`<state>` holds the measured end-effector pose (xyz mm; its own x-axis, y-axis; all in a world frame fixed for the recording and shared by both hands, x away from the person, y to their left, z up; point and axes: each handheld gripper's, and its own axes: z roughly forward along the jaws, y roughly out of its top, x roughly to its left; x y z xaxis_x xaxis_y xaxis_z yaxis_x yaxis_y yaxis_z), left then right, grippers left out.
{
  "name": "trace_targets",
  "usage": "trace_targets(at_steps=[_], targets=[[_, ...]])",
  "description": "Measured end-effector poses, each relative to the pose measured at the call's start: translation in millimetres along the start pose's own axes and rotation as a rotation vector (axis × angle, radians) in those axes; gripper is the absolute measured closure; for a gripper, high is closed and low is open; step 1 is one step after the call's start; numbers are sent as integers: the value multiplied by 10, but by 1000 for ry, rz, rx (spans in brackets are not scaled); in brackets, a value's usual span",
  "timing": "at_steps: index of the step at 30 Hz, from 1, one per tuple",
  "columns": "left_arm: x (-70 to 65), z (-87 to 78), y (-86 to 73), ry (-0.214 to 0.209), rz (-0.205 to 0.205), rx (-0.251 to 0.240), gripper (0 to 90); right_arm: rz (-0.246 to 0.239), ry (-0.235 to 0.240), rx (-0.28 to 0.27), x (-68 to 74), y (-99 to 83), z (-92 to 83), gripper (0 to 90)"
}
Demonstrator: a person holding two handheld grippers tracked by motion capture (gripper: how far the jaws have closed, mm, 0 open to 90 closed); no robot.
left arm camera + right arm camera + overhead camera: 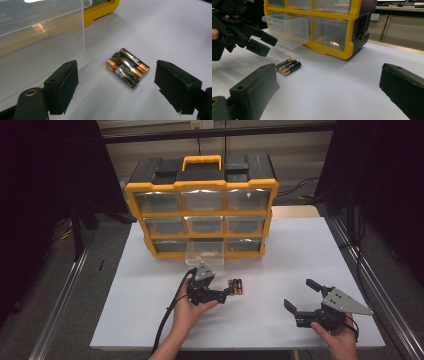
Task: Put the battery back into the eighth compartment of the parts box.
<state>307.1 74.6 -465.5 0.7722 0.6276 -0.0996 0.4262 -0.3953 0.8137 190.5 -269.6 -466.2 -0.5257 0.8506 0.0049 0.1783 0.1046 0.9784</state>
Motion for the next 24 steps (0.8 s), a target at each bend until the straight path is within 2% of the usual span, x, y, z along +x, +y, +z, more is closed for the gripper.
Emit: trace_targets(at_steps=[1, 2, 3, 6, 9, 12, 14, 17, 19, 22, 24], targets=[[-11, 6, 8, 11, 9, 19, 197, 0, 0, 0, 0, 0, 0, 10], [-22, 29, 11, 3, 3, 8, 213, 1, -1, 3, 0, 0, -2, 10], [-25, 38, 20, 7, 5, 20, 229, 6, -1, 2, -1, 0, -3, 10], [-54, 84, 38, 39, 20, 57, 252, 8, -2, 1, -2, 0, -4, 10], [-54, 130, 35, 41, 5, 72, 338, 7, 3, -3, -3, 2, -6, 10], [-53, 174, 30, 43, -6, 75, 380, 7, 3, -2, -4, 2, -9, 10], [-50, 195, 33, 40, -2, 93, 395, 7, 3, -3, -5, 3, -9, 10], [-72, 242, 30, 26, -45, 74, 422, 7, 7, 1, -6, 5, -11, 10], [-74, 259, 29, 24, -30, 94, 452, 1, 12, -4, -8, 7, -11, 10], [-73, 296, 21, 19, -43, 93, 470, 3, 12, -3, -8, 6, -11, 10], [-77, 301, 21, 40, -35, 106, 492, 5, 13, -2, -8, 6, -11, 11]])
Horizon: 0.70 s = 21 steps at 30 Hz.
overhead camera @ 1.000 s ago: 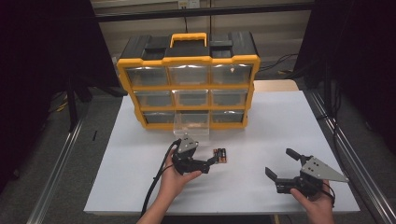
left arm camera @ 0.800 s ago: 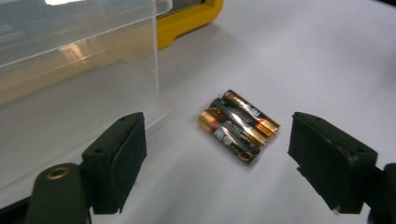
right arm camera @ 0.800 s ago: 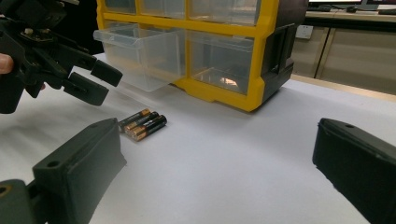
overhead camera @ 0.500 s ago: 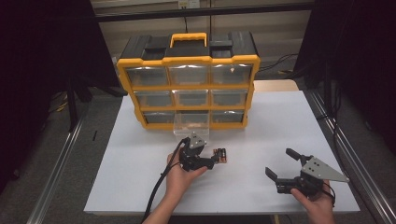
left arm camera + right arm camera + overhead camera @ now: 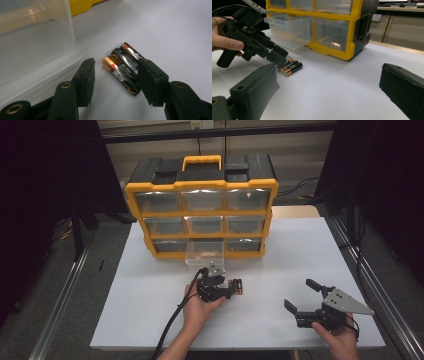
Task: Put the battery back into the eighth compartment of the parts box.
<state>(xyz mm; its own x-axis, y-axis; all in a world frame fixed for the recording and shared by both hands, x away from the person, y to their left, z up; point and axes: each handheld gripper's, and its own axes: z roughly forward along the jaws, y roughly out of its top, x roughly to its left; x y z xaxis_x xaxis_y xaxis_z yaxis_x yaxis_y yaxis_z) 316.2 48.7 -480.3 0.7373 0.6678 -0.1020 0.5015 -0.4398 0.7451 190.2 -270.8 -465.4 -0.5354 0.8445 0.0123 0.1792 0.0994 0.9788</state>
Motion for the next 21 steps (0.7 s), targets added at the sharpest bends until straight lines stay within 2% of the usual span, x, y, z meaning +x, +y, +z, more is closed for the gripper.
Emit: trace_targets(at_steps=[2, 3, 4, 5, 7, 8, 11, 12, 13, 15, 16, 18, 20, 21], targets=[[11, 4, -8, 12, 2, 9, 536, 1, 1, -1, 1, 2, -3, 10], [17, -1, -9, 26, 1, 27, 573, 2, -1, -5, 2, 2, -2, 10], [20, -12, -10, 58, -12, 60, 626, 4, -1, -3, 2, 2, -5, 10], [38, -22, -17, 60, -16, 72, 651, 3, -2, -1, 1, 2, -8, 10], [59, -23, -21, 71, -27, 64, 750, 2, -2, 0, -2, 1, -10, 10], [69, -35, -12, 74, -23, 83, 750, 2, -2, 0, -2, 1, -10, 10], [80, -34, -12, 64, -54, 77, 773, 0, -2, -2, -1, 4, -15, 11], [72, -23, -13, 65, -75, 61, 773, 0, -2, -2, -1, 4, -15, 11], [106, -37, -8, 46, -80, 74, 773, -1, 0, -2, -2, 5, -18, 11], [112, -44, -3, 41, -95, 76, 774, 0, 0, -4, -6, 3, -18, 11], [147, -76, 1, 21, -99, 100, 774, 1, -1, -5, -7, 4, -19, 11], [175, -108, 5, -20, -113, 111, 774, 0, -1, -6, -7, 5, -20, 11], [180, -129, 6, -15, -120, 122, 774, 1, 0, -7, -6, 5, -20, 11], [196, -150, 11, -24, -109, 110, 774, -1, -2, -5, -4, 6, -21, 11]])
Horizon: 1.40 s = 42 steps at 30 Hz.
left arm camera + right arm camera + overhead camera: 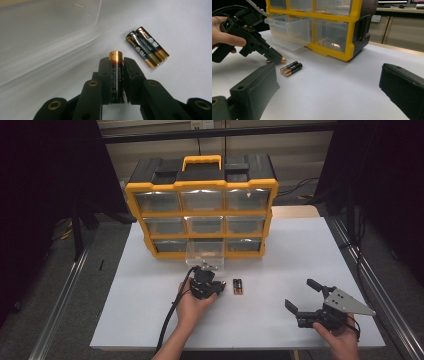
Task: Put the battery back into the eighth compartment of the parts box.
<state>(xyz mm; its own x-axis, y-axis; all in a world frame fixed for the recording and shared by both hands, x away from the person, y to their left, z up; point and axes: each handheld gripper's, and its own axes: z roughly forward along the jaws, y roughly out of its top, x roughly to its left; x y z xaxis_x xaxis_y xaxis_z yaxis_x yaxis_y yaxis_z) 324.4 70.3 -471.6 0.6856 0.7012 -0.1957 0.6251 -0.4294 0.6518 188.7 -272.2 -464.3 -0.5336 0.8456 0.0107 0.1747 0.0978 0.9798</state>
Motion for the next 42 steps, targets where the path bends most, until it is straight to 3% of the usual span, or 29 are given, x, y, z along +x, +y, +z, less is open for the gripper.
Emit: trace_targets(at_steps=[4, 7, 9, 12, 19, 22, 30, 42], targets=[[25, -119, 24, -58, -28, -39, 774, -4, 2, -2, 6, 2, 11, 11], [45, -248, 73, -87, -8, -27, 774, -4, 5, -2, 8, 3, 12, 11], [52, -316, 112, -97, 9, -4, 774, -5, 6, -1, 5, 3, 12, 11], [29, -348, 137, -91, 1, -29, 775, -6, 6, -3, 2, 1, 14, 11], [21, -477, 268, -136, 23, -15, 774, -4, 4, -4, 2, 3, 10, 11], [16, -518, 322, -128, 24, -27, 775, -3, 4, -4, 2, 3, 9, 11], [21, -624, 471, -156, 17, -20, 775, -1, 3, -6, 4, 4, 7, 11], [12, -717, 661, -147, 38, -17, 775, 2, 5, -6, 5, 3, 8, 11]])
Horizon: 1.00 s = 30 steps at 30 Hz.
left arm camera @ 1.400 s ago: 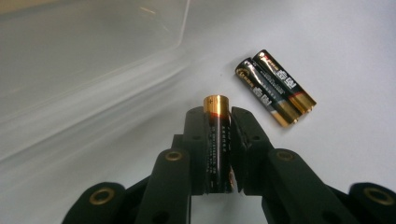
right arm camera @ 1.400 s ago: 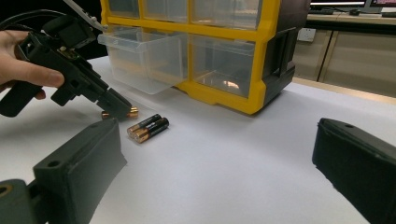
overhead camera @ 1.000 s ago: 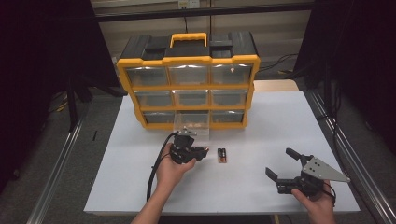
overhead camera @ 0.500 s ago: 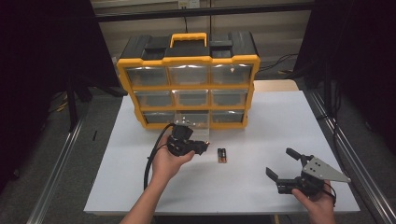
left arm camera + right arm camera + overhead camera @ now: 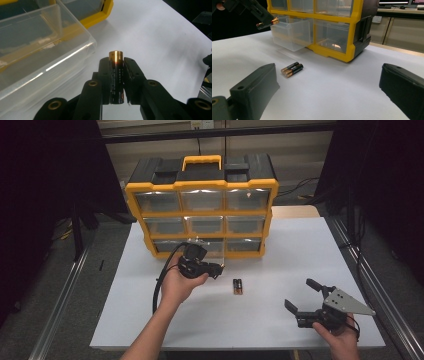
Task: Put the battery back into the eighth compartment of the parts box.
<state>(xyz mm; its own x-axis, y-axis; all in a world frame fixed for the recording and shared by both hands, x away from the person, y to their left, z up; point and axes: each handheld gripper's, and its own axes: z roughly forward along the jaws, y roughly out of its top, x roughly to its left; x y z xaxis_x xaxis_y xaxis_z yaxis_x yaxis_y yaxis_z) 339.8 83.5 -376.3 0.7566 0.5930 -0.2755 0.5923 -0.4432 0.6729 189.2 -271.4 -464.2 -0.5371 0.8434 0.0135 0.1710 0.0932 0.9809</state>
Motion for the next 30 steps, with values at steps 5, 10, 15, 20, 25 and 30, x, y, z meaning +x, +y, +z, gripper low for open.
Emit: trace_targets(at_steps=[5, 10, 15, 20, 25, 30], targets=[[10, -5, 65, 4, -2, 1, 775, -5, 1, -2, 0, 1, 0, 11], [25, -36, 128, -5, -10, -8, 775, -5, 2, -1, -5, 0, -4, 11], [34, -48, 190, 11, -2, -11, 775, -5, 4, -3, -1, 0, -1, 10], [52, -60, 252, 20, 2, -11, 775, -1, 4, 1, -2, 0, -3, 10], [98, -85, 306, 27, -6, -12, 775, -5, 6, -4, -2, 0, -2, 11], [101, -98, 351, 44, -11, -32, 774, 0, 8, 0, -4, -2, -3, 10]])
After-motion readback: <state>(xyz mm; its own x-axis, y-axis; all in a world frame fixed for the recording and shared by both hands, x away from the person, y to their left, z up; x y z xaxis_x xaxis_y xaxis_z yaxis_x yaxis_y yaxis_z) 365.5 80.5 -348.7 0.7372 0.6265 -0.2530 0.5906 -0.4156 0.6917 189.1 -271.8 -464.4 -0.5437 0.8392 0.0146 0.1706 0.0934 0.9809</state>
